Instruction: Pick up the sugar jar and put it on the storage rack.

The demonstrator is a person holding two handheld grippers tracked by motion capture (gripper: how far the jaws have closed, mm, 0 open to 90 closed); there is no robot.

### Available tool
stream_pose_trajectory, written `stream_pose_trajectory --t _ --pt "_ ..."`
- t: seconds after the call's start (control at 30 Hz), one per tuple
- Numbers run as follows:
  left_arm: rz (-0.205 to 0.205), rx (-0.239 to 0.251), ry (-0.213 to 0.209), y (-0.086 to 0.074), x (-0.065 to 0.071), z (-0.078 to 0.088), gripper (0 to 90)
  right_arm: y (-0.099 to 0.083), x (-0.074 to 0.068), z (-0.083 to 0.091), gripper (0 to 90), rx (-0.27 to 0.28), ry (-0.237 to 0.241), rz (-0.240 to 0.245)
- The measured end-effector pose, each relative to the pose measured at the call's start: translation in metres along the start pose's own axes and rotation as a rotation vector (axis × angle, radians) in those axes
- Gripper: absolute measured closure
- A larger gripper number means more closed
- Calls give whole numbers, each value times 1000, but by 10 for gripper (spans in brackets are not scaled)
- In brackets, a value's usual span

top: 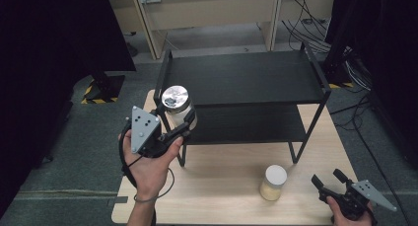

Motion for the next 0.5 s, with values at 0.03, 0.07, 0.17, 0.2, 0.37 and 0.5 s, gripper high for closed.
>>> stream_pose_trajectory --t 0.03,0.07,0.17,0.2,0.37,0.5 --pt "-2 1 1 1 0 0 312 0 0 0 71 0 -1 1" --pt "-4 3 3 3 0 0 311 0 0 0 72 1 -1 1" --pt "-6 10 5 7 -2 0 312 0 0 0 71 0 0 1" --pt "-6 10 5 7 -2 0 311 0 0 0 71 1 0 0" --pt "-14 19 12 13 -2 -1 312 0 0 0 72 1 0 -1" --pt "-15 21 18 18 -3 -3 311 0 0 0 72 0 1 -3"
Point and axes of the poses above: each handheld gripper's, and its own axes: z roughly backward along the jaws, y roughly out of its top, x roughly to its right, the point moved 8 cm from there along -z, roughly forward along the jaws, and after that the axes turned 7 degrees about -z, right-handed, at the moved point
